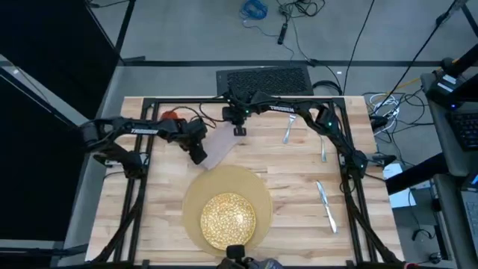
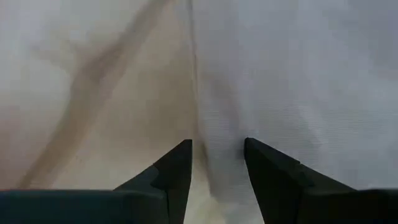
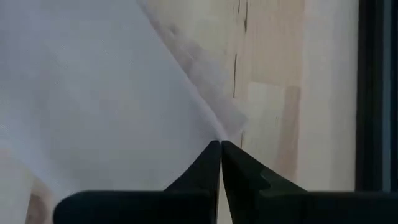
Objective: Set table place
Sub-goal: Fold the light orange napkin on the table
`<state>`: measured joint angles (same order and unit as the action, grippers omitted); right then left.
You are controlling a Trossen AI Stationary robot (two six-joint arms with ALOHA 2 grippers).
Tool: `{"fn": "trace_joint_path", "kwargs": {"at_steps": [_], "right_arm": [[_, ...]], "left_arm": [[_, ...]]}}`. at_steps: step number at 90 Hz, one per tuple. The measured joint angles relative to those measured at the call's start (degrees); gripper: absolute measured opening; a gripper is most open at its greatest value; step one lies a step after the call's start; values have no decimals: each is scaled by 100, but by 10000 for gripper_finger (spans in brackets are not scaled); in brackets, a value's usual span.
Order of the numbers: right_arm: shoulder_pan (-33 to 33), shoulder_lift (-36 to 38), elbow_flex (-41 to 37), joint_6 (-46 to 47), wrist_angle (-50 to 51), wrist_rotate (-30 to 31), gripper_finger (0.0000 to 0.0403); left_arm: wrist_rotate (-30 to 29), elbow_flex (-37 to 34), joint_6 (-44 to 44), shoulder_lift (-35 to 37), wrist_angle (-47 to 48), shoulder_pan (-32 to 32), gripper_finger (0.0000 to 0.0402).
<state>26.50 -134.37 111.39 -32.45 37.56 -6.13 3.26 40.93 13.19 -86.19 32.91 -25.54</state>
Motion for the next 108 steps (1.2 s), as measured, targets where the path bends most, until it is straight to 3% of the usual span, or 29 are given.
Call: {"fn": "trace_joint_path", "kwargs": {"at_steps": [33,64,108], "right_arm": [[2,0,0,-13,17,4,0],[23,0,0,-15,41,20,0],[31,8,247,-122,451,17,0]], "left_arm": [[-121,94,-507,-152,-23,11,127],[-264,233,-510,39,-48,18,7],[-364,405,-605,377,110,29,0]]}}
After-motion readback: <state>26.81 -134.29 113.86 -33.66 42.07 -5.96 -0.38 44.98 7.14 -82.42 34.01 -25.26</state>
